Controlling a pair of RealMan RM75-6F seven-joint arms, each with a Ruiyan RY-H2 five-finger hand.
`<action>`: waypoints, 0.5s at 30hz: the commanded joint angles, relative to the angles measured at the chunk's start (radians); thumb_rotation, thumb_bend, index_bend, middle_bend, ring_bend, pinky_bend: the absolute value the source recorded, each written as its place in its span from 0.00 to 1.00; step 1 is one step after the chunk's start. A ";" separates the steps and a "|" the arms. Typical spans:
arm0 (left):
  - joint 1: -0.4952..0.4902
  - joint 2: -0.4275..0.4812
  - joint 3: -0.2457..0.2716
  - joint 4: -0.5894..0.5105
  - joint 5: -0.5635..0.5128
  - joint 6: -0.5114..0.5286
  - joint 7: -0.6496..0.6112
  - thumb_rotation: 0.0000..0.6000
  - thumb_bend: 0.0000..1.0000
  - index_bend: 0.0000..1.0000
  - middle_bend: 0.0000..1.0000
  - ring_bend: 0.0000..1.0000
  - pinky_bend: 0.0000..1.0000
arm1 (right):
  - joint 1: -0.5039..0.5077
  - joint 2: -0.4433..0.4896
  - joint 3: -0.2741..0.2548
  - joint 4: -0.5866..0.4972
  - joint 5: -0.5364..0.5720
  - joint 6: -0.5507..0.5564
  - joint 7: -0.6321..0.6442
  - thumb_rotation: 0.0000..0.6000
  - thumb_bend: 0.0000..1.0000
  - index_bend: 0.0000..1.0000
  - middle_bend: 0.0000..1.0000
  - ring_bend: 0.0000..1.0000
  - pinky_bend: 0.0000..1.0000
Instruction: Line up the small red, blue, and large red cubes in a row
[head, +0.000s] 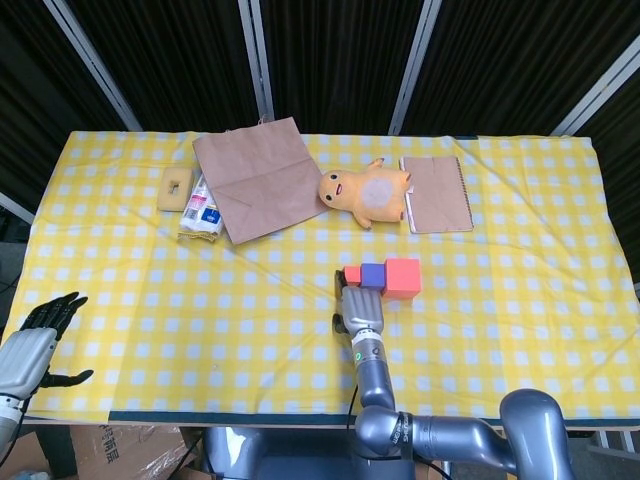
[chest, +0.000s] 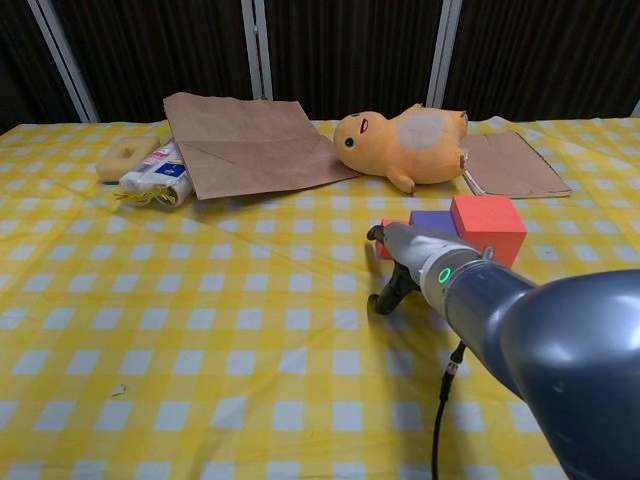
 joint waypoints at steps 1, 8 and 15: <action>0.000 0.000 0.000 0.000 0.001 0.001 0.002 1.00 0.00 0.00 0.00 0.00 0.00 | -0.007 0.009 -0.005 -0.021 -0.004 -0.002 -0.002 1.00 0.50 0.00 1.00 1.00 1.00; 0.002 -0.003 0.000 0.001 0.002 0.006 0.006 1.00 0.00 0.00 0.00 0.00 0.00 | -0.018 0.031 -0.025 -0.133 -0.055 0.008 0.006 1.00 0.50 0.00 1.00 1.00 1.00; 0.006 -0.007 -0.003 0.005 0.012 0.022 0.004 1.00 0.00 0.00 0.00 0.00 0.00 | -0.038 0.092 -0.035 -0.290 -0.141 0.061 0.015 1.00 0.50 0.00 1.00 1.00 0.96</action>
